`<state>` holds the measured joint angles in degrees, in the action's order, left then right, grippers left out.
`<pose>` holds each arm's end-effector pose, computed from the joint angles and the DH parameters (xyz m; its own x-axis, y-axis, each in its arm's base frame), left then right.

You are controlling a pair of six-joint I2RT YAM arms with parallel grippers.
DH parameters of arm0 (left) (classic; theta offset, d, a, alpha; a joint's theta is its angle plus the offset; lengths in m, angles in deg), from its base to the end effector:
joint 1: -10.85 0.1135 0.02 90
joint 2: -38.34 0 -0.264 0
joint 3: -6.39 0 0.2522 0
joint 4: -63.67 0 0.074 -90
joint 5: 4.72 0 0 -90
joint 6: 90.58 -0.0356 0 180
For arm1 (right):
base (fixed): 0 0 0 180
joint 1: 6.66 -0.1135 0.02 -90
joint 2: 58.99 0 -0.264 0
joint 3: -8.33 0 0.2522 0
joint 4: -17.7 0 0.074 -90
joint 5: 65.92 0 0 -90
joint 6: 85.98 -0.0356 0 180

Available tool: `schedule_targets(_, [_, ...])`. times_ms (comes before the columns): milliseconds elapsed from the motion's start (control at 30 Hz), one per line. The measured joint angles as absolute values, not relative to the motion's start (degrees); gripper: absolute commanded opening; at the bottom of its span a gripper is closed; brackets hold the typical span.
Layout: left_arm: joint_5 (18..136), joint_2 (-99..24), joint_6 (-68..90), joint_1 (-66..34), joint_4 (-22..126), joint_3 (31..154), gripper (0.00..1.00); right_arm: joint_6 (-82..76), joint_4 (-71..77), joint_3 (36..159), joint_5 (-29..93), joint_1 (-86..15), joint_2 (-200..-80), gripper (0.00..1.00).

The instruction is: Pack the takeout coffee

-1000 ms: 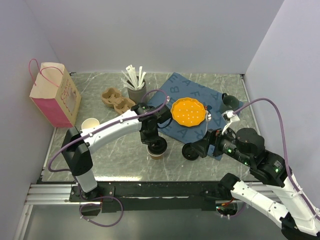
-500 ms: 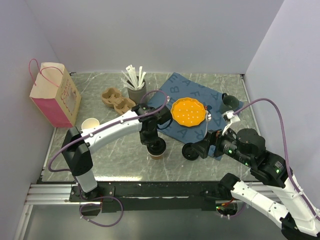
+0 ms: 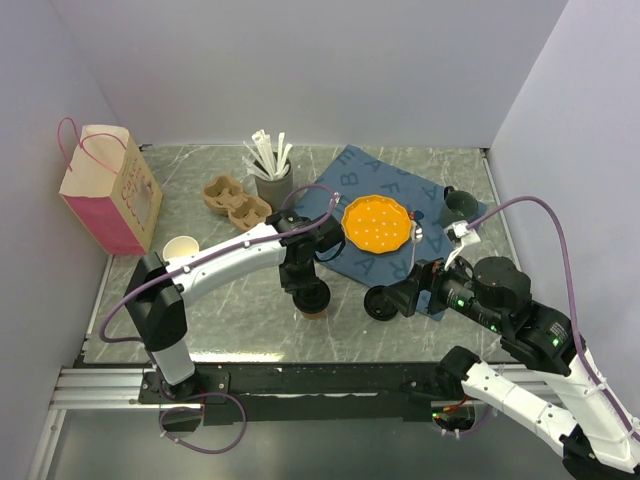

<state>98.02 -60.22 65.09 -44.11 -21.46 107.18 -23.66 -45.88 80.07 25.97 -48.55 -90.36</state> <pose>0.1929 -0.2614 0.2765 -0.9481 -0.1959 -0.2503 -0.1966 0.9802 -0.0225 0.0643 0.0593 0.3711 -0.5803 0.1032 -0.8078 -0.4747 0.7632 0.4384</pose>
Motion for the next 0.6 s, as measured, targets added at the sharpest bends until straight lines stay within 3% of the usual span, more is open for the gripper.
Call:
schedule_targets(100, [98.02, -60.2, 65.09, -44.11, -21.48, 107.18, 0.28, -24.08, -45.86, 80.07, 25.99, -48.55, -90.36, 1.0])
schedule_targets(233, [98.28, -60.2, 65.16, -44.13, -22.86, 107.88, 0.5, -24.69, -45.86, 80.07, 26.16, -48.55, -90.47, 1.0])
schedule_targets(333, [99.28, -60.2, 65.09, -44.15, -25.04, 111.07, 0.6, -24.84, -45.8, 80.07, 27.45, -48.55, -91.44, 1.0])
schedule_targets(467, [100.46, -59.0, 64.63, -43.63, -24.76, 115.09, 0.61, -25.08, -45.75, 81.27, 31.32, -48.53, -97.75, 0.95])
schedule_targets(600, [97.67, -52.77, 62.97, -40.68, -19.43, 108.6, 0.58, -24.56, -44.46, 84.27, 38.05, -47.72, -108.48, 0.87])
